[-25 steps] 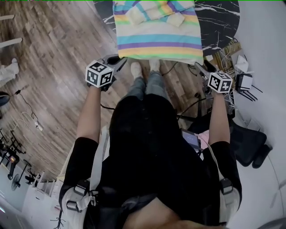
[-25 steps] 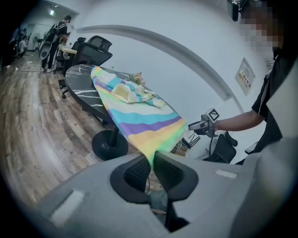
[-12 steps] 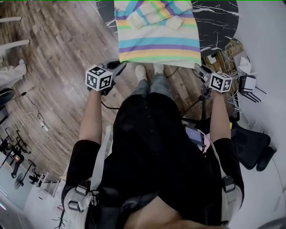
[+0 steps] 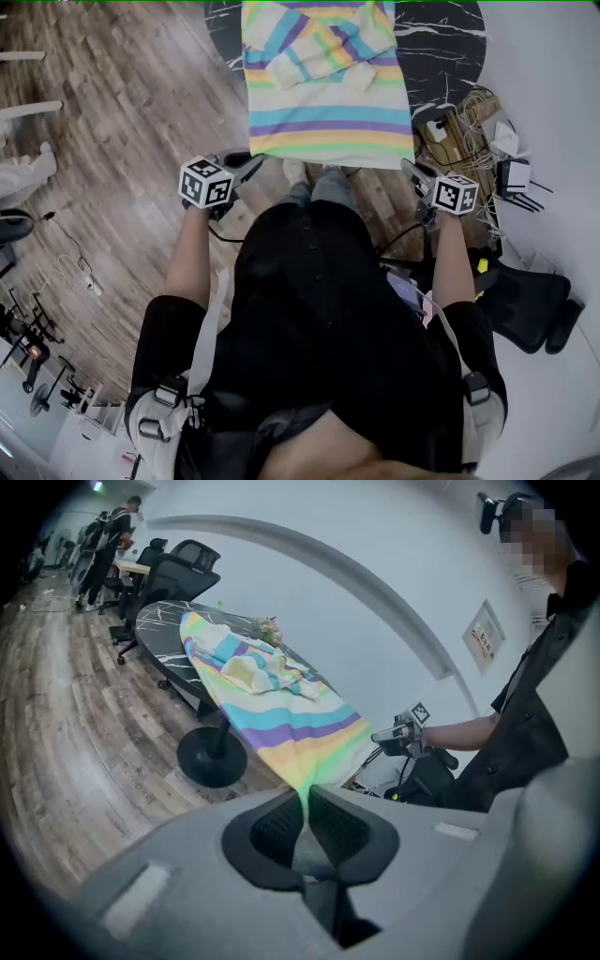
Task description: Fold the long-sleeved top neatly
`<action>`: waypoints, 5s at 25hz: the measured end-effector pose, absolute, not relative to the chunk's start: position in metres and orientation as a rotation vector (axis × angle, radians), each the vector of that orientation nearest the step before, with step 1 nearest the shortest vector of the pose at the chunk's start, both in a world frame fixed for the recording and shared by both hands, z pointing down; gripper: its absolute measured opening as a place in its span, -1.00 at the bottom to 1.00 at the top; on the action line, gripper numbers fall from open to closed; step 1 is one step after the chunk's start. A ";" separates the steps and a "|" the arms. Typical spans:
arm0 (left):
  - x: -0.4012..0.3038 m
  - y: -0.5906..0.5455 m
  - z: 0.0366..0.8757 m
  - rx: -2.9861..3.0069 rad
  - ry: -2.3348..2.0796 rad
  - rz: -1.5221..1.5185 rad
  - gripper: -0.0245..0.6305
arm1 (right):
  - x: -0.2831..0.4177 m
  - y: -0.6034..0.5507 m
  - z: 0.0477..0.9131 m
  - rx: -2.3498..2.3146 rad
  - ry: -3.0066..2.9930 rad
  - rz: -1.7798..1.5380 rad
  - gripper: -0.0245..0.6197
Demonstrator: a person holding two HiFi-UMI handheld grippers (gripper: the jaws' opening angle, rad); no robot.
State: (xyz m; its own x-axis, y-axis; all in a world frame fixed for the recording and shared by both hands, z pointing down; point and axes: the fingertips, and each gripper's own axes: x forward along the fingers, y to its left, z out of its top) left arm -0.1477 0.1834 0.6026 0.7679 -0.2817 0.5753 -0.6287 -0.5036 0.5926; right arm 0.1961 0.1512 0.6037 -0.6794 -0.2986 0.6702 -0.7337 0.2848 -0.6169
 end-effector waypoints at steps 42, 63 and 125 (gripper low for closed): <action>-0.230 -0.203 0.557 1.729 -0.850 0.110 -0.84 | 0.119 -0.294 0.526 1.131 -2.454 1.573 -0.83; -0.251 -0.208 0.602 1.623 -1.075 0.121 -0.40 | 0.136 -0.316 0.583 1.202 -2.137 1.309 -0.25; -0.220 0.004 0.627 1.633 -1.124 0.096 -0.43 | 0.152 -0.098 0.546 0.885 -2.119 0.801 -0.40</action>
